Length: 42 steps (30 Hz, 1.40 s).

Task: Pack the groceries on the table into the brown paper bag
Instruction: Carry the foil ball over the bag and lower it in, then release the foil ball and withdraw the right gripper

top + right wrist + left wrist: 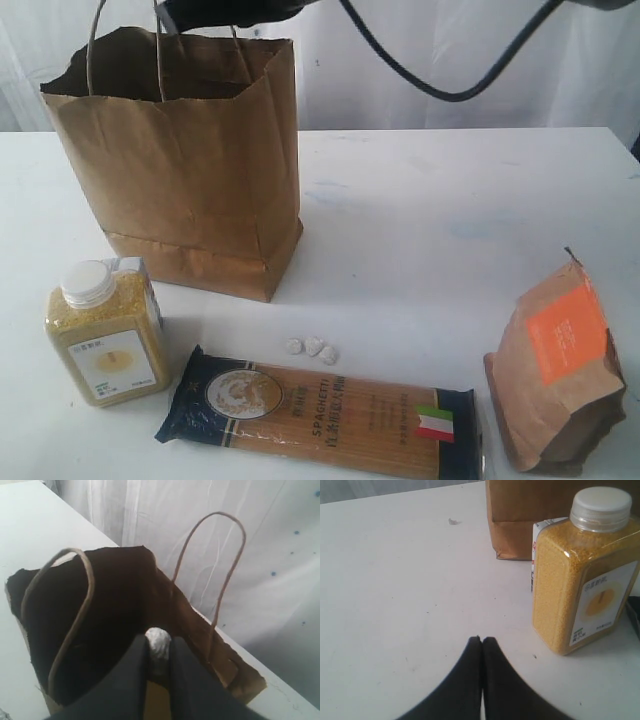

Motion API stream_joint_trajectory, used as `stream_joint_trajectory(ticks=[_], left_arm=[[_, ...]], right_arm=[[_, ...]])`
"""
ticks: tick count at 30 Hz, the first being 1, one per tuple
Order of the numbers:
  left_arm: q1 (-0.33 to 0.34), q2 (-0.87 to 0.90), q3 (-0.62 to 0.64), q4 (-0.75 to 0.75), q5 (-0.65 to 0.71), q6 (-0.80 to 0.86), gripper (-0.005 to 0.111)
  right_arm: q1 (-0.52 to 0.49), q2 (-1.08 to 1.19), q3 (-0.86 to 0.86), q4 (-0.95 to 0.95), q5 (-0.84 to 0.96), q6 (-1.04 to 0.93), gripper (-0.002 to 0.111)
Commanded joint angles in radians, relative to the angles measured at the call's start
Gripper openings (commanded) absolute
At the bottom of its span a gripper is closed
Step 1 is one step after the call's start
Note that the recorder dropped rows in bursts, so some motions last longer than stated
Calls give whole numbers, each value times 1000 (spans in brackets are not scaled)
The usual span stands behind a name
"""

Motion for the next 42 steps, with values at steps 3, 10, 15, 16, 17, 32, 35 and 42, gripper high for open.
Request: stream_joint_trajectory(ticks=[3,10,15,16,17,32,35,42], left_arm=[[4,-5,3,-1,-4,2,0],[4,-5,3,-1,-4,2,0],[4,-5,3,-1,-4,2,0],[4,-5,3,-1,-4,2,0],[4,-5,3,-1,-4,2,0],[4,-5,3,-1,-4,2,0],[4,-5,3,-1,-4,2,0],[4,-5,3,-1,-4,2,0]], right_arm=[[6,59,-62,-11,62,-7,20],[6,36,-63,-13,61,-7,57],[6,-13,-63,-13,92,-7,57],[6,-27,-63,-15,109,-7,57],[6,-42,-63,-28,137,-7,57],[-4,-295,180,-310,412,153,51],[-4,-427,407,-307,325,262,51],[-2,-514,787,-229,152,341,51]])
